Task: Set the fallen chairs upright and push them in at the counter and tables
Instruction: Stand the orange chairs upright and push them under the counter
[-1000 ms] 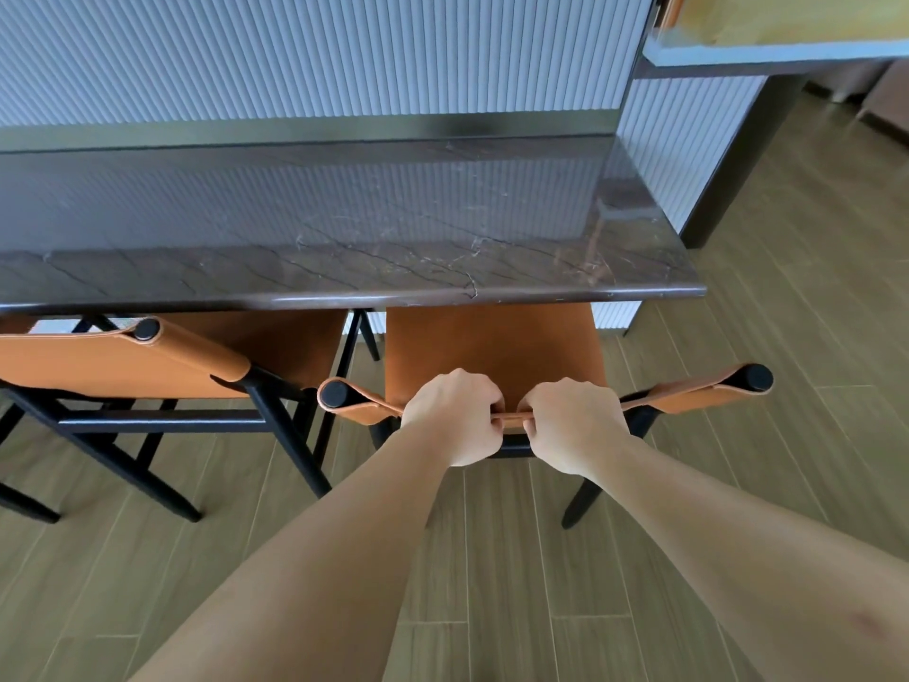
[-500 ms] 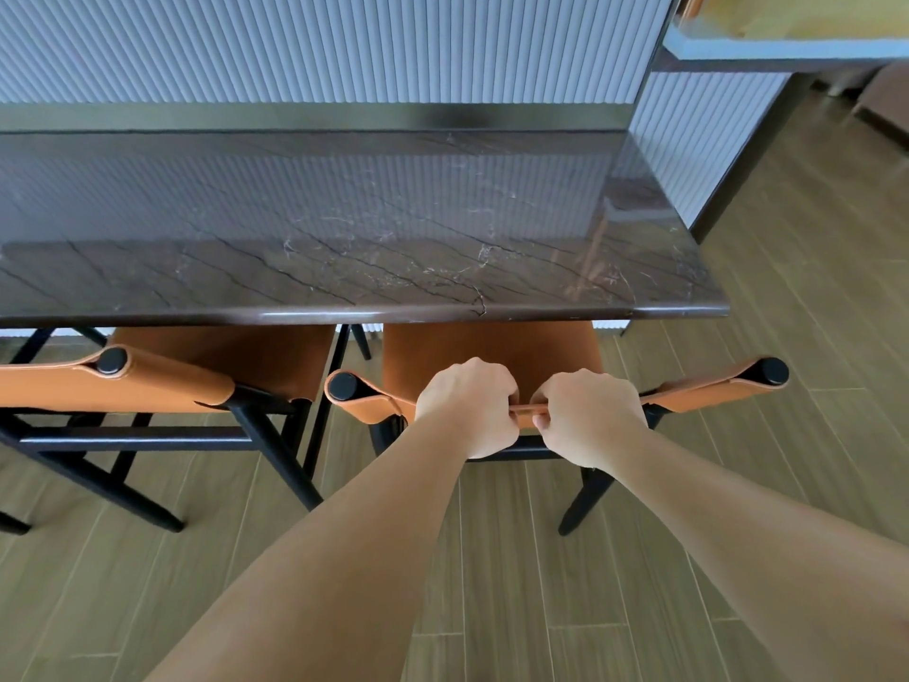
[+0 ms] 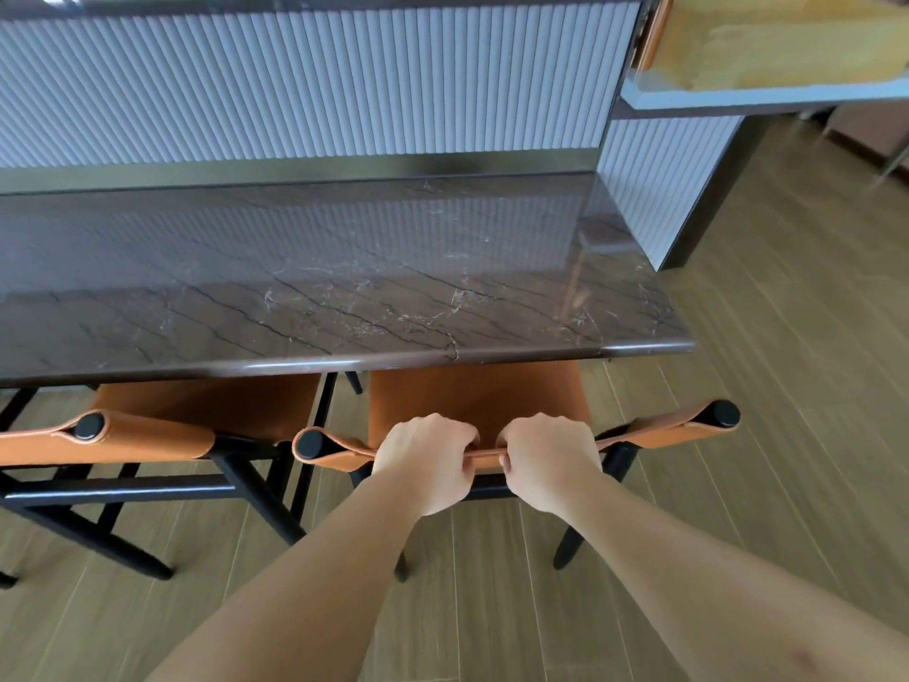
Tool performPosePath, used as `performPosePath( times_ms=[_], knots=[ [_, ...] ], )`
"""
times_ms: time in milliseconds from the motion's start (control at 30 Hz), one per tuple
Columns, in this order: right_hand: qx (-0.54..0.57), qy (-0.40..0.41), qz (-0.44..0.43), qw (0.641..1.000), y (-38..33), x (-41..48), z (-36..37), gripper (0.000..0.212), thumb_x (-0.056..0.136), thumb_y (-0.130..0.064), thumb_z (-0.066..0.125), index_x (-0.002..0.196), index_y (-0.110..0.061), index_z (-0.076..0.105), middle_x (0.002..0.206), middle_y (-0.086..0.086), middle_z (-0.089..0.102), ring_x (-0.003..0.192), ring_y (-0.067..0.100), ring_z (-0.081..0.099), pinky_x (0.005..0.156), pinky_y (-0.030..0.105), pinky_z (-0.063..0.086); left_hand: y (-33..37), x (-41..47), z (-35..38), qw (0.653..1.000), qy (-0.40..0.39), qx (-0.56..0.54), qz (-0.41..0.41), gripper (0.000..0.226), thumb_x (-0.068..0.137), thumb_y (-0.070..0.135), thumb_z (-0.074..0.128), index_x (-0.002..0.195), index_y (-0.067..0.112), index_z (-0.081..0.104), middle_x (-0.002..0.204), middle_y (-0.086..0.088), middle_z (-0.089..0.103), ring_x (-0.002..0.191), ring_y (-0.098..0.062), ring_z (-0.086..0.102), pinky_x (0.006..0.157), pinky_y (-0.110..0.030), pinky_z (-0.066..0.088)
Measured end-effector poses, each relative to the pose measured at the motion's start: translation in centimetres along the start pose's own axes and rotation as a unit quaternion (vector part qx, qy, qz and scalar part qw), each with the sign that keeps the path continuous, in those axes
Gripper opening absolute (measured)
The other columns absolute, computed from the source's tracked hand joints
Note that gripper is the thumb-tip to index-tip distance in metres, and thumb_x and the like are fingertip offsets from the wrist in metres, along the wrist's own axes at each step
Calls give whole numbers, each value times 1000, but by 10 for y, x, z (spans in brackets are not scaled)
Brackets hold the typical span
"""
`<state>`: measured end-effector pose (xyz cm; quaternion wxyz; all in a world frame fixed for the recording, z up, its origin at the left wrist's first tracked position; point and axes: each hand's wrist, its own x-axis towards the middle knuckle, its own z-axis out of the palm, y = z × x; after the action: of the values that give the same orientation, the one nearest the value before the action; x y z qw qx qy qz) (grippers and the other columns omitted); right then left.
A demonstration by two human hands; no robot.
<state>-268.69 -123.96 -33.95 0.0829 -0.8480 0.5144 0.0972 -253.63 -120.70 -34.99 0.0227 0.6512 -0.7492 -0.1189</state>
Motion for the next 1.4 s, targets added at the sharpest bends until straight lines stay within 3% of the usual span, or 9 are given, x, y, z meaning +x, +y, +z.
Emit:
performPosePath(
  times_ms=[133,300,367,533,700,933,1100,1233,1400],
  knots=[
    [6,-2,-19,1000,3,3,-3,11,90,-24,58,94,-23,68,70,-3,63,63,19,60,59,29,48,-6,-1,-2,997,-1,71,-28,19,90,39,48,93,31,65,73,11,60,65,-13,56,57,-26,46],
    [6,-43,-77,996,20,8,-10,16,87,-13,58,101,-19,66,81,2,65,70,23,62,65,34,51,-10,-3,-7,996,-20,83,-22,15,91,36,48,96,35,62,73,16,55,63,-7,50,52,-20,32],
    [-22,-51,-101,993,37,7,-14,14,86,-11,58,95,-17,66,77,2,63,66,24,60,64,35,52,-18,-5,-12,995,-35,90,-27,15,90,37,47,95,36,61,75,16,56,65,-6,51,52,-21,30],
    [-74,-26,-98,992,94,0,-14,15,91,-25,52,88,-21,66,69,-3,60,61,20,59,57,31,47,-41,-13,-18,984,-44,156,-71,24,91,51,41,99,37,59,83,13,61,79,-12,60,56,-27,33],
    [-61,22,-79,995,102,7,-18,23,95,-39,49,91,-23,64,66,-7,47,55,16,46,49,24,28,-50,5,-23,984,-56,151,-81,28,94,49,40,99,33,62,86,9,65,83,-18,62,62,-30,41],
    [-50,24,-92,994,90,20,-21,24,97,-38,48,94,-19,64,71,-5,52,60,14,51,58,23,39,-66,9,-29,987,-39,141,-68,30,94,52,41,103,35,64,90,10,66,84,-17,62,64,-29,42],
    [-42,57,-113,991,83,34,-25,24,95,-39,52,93,-20,66,69,-7,53,57,11,48,53,19,32,-77,9,-31,990,-13,105,-98,25,92,51,47,102,38,66,90,11,66,85,-18,61,63,-28,42],
    [-43,48,-117,991,89,40,-31,26,95,-40,52,102,-21,67,85,-4,67,69,10,61,58,18,39,-72,12,-29,989,-7,114,-96,27,93,50,45,101,34,66,92,8,66,86,-19,61,63,-28,41],
    [-49,51,-77,995,99,46,-40,27,95,-40,52,106,-19,66,90,-2,69,80,15,67,64,22,45,-63,27,-28,989,4,122,-79,30,95,48,43,104,32,66,95,6,66,89,-22,61,69,-30,45]
  ],
)
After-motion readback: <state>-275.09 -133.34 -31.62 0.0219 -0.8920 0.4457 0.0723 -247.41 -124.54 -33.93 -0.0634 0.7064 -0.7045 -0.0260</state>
